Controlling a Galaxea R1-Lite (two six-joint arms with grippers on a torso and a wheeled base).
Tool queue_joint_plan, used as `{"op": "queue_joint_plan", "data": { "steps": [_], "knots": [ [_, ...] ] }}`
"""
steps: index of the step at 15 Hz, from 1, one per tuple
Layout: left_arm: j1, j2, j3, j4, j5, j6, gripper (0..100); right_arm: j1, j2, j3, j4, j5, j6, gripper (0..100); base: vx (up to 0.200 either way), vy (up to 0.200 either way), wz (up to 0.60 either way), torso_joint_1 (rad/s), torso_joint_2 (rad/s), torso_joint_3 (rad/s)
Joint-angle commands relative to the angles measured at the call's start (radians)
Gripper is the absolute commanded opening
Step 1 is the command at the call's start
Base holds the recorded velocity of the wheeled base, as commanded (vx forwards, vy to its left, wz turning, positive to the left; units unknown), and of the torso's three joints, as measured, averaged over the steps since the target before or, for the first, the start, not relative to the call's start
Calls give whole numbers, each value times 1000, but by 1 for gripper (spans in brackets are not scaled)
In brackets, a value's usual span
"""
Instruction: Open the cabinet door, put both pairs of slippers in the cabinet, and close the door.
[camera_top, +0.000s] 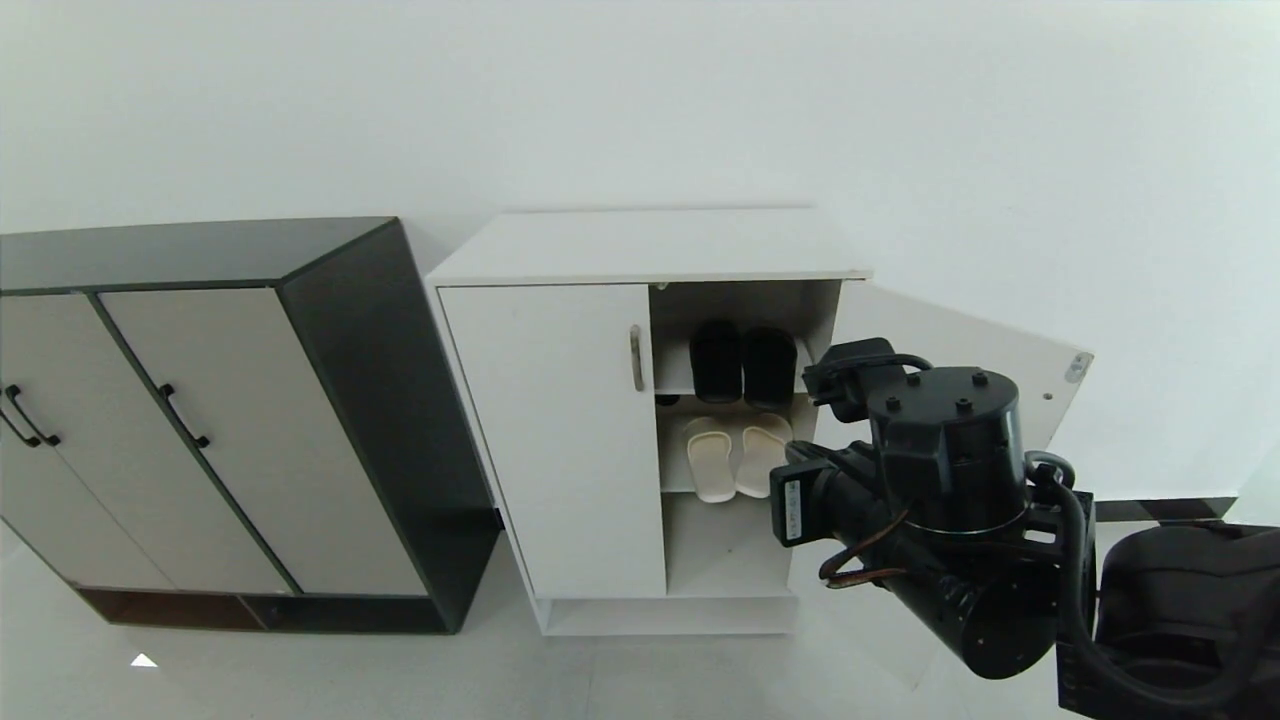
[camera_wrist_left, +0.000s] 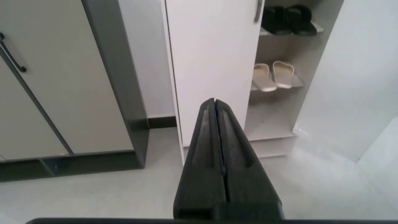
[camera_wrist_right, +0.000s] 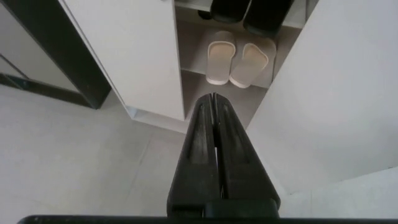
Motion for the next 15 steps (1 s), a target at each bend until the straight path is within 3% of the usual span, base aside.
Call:
{"op": "queue_joint_plan", "data": {
  "steps": [1, 10, 13, 15],
  "knots": [
    [0, 1, 0, 0, 0, 0, 0, 0, 3, 1, -1, 0, 0, 0, 0, 0, 0, 193, -500, -305],
    [0, 0, 0, 0, 0, 0, 0, -12, 8, 1, -1, 3, 2, 0, 0, 0, 0, 224, -540, -318],
    [0, 0, 0, 0, 0, 0, 0, -18, 8, 1, -1, 3, 2, 0, 0, 0, 0, 103, -232, -134],
    [0, 0, 0, 0, 0, 0, 0, -21, 8, 2, -1, 7, 2, 0, 0, 0, -600, 27, -51, -34]
  ]
}}
